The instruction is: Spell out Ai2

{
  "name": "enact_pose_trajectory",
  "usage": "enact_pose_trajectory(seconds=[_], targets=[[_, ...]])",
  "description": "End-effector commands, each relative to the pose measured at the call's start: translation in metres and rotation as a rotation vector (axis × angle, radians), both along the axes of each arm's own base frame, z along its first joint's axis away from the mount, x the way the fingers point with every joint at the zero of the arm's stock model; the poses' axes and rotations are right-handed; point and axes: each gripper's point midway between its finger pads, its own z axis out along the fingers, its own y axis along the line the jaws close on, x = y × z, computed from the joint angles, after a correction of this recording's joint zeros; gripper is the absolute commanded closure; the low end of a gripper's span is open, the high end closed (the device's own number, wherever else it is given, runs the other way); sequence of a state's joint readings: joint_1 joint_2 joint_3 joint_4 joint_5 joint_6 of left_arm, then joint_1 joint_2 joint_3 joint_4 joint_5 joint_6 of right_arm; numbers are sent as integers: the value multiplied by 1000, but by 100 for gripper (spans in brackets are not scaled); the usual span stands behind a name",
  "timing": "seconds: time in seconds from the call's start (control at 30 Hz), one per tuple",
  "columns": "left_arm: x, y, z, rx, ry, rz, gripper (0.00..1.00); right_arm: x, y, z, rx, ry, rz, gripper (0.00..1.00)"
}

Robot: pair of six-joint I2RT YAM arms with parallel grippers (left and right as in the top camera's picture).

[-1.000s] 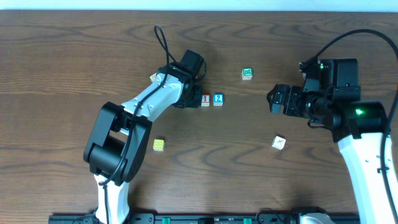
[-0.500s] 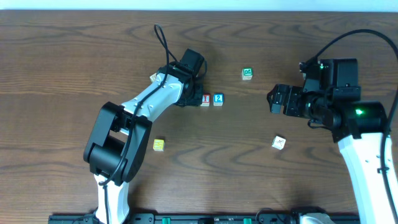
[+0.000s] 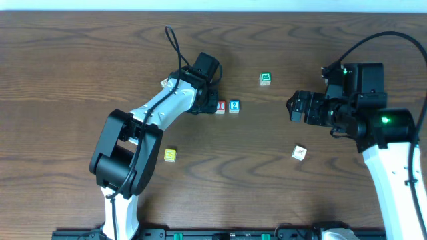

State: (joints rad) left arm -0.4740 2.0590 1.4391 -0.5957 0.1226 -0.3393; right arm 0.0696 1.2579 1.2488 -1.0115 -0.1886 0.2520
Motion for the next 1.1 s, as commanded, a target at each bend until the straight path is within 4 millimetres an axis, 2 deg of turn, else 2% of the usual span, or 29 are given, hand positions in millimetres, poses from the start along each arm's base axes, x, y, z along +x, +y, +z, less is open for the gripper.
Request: enact_pose_trajectory(seconds=[0.0, 0.27, 0.5, 0.63, 0.73, 0.8, 0.93, 1.0, 1.03, 1.07], targets=[[4, 3, -2, 19, -9, 6, 58, -2, 1, 3, 19, -4, -12, 1], [5, 3, -2, 19, -10, 6, 59, -2, 1, 3, 19, -4, -12, 1], [13, 1, 1, 10, -43, 10, 54, -2, 1, 3, 22, 2, -17, 1], [23, -3, 4, -5, -86, 13, 53, -4, 1, 2, 21, 9, -17, 1], [37, 5, 11, 36, -149, 38, 53, -4, 1, 0, 20, 12, -17, 1], [47, 9, 19, 47, -178, 56, 53, -1, 1, -3, 20, 19, -17, 1], [73, 19, 60, 28, -225, 99, 53, 14, 4, -23, 17, 63, -10, 8], [80, 30, 83, 31, -226, 125, 53, 28, 18, -41, 42, 94, 25, 12], [83, 37, 92, 35, -221, 140, 62, 35, 25, -50, 59, 107, 45, 16], [84, 44, 99, 40, -212, 154, 78, 41, 32, -58, 75, 118, 62, 23]])
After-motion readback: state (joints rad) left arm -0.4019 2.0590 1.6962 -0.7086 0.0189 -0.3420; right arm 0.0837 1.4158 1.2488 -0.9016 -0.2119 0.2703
